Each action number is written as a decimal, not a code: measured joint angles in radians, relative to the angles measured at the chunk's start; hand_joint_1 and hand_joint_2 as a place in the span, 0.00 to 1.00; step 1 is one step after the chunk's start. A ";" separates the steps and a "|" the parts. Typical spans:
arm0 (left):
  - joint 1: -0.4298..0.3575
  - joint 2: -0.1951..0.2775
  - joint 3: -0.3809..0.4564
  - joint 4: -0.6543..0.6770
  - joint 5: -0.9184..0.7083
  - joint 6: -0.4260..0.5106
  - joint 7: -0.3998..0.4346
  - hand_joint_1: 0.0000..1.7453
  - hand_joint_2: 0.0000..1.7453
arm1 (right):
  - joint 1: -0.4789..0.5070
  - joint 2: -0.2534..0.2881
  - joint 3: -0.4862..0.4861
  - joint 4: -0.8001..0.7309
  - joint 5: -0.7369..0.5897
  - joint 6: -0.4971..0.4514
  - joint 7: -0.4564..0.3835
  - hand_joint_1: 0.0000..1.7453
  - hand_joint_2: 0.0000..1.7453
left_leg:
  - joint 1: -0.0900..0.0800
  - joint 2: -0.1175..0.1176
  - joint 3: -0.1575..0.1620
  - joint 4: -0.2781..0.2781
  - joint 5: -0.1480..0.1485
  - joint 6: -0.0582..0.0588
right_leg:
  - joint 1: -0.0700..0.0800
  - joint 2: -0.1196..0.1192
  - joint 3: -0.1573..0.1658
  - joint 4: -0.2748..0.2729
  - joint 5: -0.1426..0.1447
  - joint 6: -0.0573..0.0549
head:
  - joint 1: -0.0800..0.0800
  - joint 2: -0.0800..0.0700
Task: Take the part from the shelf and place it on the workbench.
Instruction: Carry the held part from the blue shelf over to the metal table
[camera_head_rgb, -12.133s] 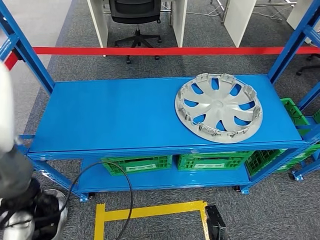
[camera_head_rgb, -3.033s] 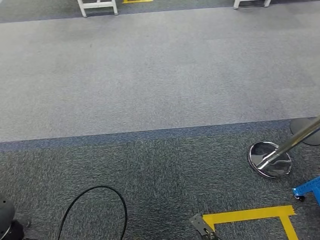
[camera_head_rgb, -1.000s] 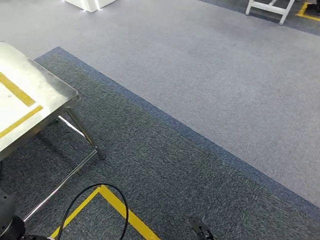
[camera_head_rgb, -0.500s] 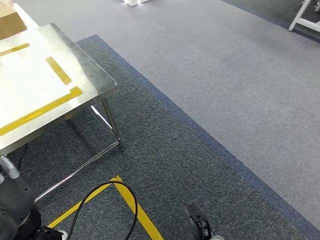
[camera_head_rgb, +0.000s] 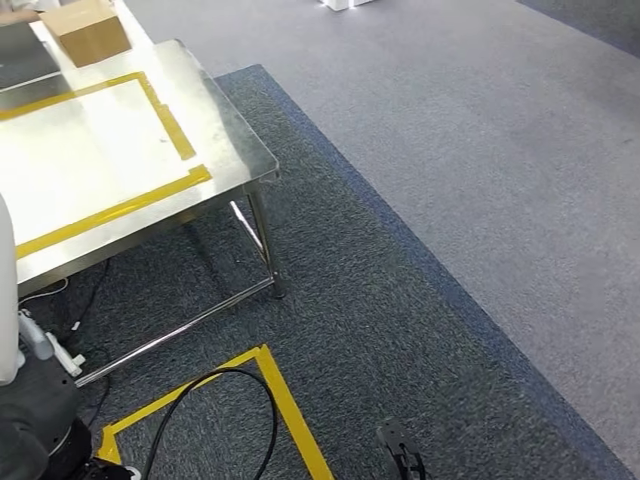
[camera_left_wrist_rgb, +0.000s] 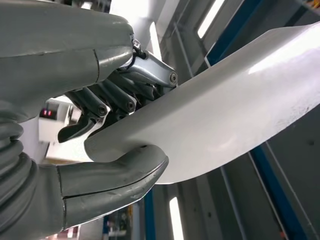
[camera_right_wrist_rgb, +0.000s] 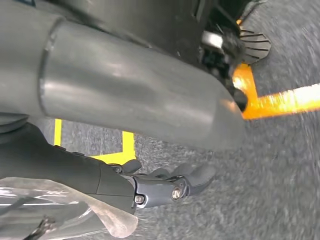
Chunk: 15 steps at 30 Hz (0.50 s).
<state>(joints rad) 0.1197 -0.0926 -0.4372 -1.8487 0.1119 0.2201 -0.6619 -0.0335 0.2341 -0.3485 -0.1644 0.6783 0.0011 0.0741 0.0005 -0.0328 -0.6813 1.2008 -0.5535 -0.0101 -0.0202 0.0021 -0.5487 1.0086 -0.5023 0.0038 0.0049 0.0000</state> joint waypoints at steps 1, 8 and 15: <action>0.001 0.001 0.000 0.000 0.000 0.000 0.000 1.00 1.00 | 0.002 0.000 -0.001 0.000 0.000 0.000 0.000 0.00 0.00 | 0.002 0.009 -0.030 0.062 -0.023 -0.003 | 0.001 -0.017 0.002 0.000 -0.003 -0.002 | 0.000 0.000; 0.003 0.004 0.000 0.001 -0.001 0.000 0.000 1.00 1.00 | -0.001 0.005 -0.004 0.000 0.000 0.002 -0.002 0.00 0.00 | -0.013 0.098 0.086 -0.166 0.096 0.019 | 0.010 -0.103 0.030 0.000 -0.027 0.014 | 0.000 0.000; 0.004 0.002 -0.001 0.001 -0.001 0.002 0.000 1.00 1.00 | -0.004 0.007 -0.005 -0.002 0.000 0.001 -0.004 0.00 0.00 | -0.004 0.036 0.089 -0.189 0.100 0.050 | 0.006 -0.019 -0.042 0.160 -0.125 0.044 | 0.012 0.000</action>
<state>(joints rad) 0.1234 -0.0907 -0.4386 -1.8478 0.1109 0.2218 -0.6617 -0.0372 0.2415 -0.3531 -0.1664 0.6783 0.0021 0.0702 -0.0031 0.0029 -0.5926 1.0115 -0.4534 0.0402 -0.0140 -0.0173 -0.5909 1.1689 -0.6272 0.0475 0.0170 0.0000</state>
